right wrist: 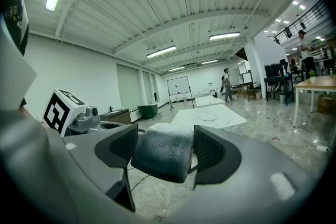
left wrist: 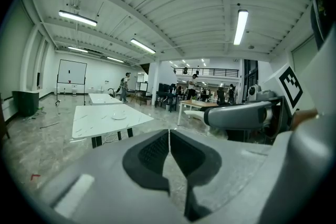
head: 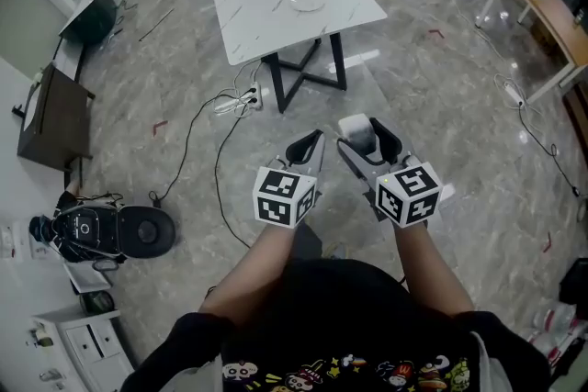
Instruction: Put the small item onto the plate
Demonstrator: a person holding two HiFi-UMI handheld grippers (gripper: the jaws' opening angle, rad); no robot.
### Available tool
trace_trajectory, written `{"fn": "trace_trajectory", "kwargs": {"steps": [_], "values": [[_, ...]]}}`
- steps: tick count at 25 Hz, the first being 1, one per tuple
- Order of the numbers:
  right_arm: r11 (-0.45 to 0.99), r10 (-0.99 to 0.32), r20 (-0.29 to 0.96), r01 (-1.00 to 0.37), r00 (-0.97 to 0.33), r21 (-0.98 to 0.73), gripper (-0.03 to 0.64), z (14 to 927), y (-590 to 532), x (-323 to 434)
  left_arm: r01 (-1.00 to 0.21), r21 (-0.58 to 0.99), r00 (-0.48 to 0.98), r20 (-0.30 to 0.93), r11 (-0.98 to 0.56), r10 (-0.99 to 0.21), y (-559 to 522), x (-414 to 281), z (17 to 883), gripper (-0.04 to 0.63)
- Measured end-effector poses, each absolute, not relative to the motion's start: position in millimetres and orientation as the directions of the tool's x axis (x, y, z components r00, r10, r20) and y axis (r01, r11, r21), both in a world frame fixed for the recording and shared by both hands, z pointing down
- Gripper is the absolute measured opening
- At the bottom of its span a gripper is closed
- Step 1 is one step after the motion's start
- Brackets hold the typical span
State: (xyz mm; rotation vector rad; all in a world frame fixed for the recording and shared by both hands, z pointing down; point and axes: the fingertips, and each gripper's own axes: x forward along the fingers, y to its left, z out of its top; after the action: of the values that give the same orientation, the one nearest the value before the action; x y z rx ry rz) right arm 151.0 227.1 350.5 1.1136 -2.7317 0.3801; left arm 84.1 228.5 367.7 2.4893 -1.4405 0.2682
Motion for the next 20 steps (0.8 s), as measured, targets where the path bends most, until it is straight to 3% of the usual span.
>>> {"fn": "trace_trajectory", "kwargs": {"steps": [20], "values": [[0.624,-0.727,0.244,-0.766,-0.642,-0.154,0.353,334,121,79,-0.819,0.136,0.572,0.264,-0.557,-0.776,107,11,353,0.000]]}}
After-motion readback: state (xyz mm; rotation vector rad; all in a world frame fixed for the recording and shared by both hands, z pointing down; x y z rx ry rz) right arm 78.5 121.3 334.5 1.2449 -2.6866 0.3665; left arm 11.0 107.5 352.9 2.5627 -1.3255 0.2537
